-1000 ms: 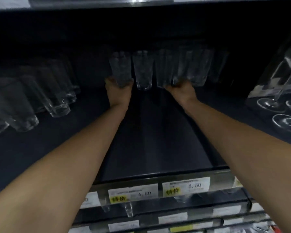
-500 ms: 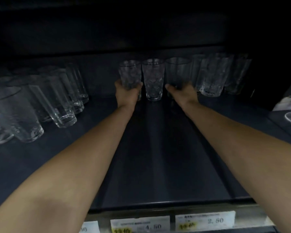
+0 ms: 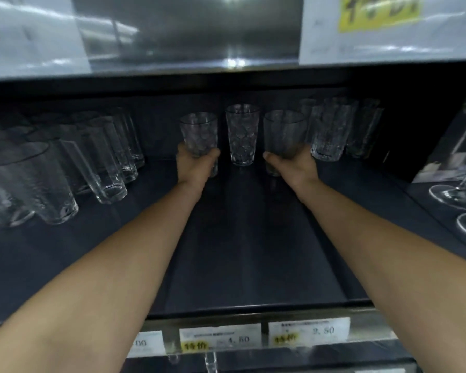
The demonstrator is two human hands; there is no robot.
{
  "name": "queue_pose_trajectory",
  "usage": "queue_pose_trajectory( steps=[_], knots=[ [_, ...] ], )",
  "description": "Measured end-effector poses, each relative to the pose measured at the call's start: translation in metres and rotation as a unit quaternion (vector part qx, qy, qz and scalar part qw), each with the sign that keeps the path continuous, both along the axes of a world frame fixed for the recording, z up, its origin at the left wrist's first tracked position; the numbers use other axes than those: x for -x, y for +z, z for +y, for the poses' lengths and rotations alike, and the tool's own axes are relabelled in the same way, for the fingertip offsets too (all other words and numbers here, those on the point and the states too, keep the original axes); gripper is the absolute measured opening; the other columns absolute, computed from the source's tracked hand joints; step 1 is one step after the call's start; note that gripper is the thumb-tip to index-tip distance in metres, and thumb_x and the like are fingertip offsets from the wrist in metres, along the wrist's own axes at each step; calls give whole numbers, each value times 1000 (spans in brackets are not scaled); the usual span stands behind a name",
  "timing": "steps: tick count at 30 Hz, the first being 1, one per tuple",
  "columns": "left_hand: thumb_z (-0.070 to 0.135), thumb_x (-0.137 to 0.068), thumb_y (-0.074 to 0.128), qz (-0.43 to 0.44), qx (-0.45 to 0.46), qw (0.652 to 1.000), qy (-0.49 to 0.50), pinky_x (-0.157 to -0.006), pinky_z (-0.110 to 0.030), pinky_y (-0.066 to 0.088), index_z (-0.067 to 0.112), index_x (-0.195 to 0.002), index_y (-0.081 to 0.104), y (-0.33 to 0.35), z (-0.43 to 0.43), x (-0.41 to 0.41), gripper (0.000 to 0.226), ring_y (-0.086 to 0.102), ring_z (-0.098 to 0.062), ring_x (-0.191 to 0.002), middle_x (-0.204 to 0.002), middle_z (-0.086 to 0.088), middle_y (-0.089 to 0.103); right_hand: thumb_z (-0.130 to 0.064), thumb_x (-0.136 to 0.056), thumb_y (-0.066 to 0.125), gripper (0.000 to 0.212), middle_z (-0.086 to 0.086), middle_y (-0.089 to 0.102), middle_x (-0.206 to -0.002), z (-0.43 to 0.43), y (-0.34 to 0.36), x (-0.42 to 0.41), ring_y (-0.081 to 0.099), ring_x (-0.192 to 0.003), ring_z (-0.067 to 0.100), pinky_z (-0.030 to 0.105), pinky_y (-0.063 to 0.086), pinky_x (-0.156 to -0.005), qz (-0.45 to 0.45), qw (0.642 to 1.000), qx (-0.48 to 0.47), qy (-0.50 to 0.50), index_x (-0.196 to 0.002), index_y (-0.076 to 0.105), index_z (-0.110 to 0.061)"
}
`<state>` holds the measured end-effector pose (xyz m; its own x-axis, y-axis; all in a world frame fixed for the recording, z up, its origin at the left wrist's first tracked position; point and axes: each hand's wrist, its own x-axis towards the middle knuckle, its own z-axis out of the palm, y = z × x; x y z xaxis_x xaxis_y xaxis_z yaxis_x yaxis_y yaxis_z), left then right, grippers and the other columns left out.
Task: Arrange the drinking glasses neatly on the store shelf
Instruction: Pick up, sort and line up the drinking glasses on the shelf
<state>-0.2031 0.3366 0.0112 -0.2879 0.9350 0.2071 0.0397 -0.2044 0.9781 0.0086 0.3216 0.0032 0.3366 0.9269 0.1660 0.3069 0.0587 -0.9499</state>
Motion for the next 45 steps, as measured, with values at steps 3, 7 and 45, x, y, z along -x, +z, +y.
queue_pose_trajectory(
  steps=[3,7,45],
  knots=[
    [18,-83,76,17,12,999,-30,-62,-8,48,18,-119,46,-2,-22,9,47,59,-2,-88,-100,8,60,-53,-55,91,102,9,64,-119,-23,1,-2,65,-107,23,39,55,-97,26,999,3,32,-131,39,-9],
    [23,-85,74,47,37,992,-115,-79,-22,52,26,-119,55,2,-58,27,39,63,-7,-99,-110,6,65,-31,-75,85,87,1,61,-119,-55,2,-5,61,-109,15,31,54,-92,39,996,18,79,-139,26,-19],
    [66,-52,85,-211,-48,974,61,-54,-35,56,-4,-124,52,42,-470,269,107,66,-28,-62,-85,-15,66,-69,-62,77,60,14,63,-81,-374,79,287,59,-54,26,32,53,-52,396,788,69,465,-92,73,-18]
  ],
)
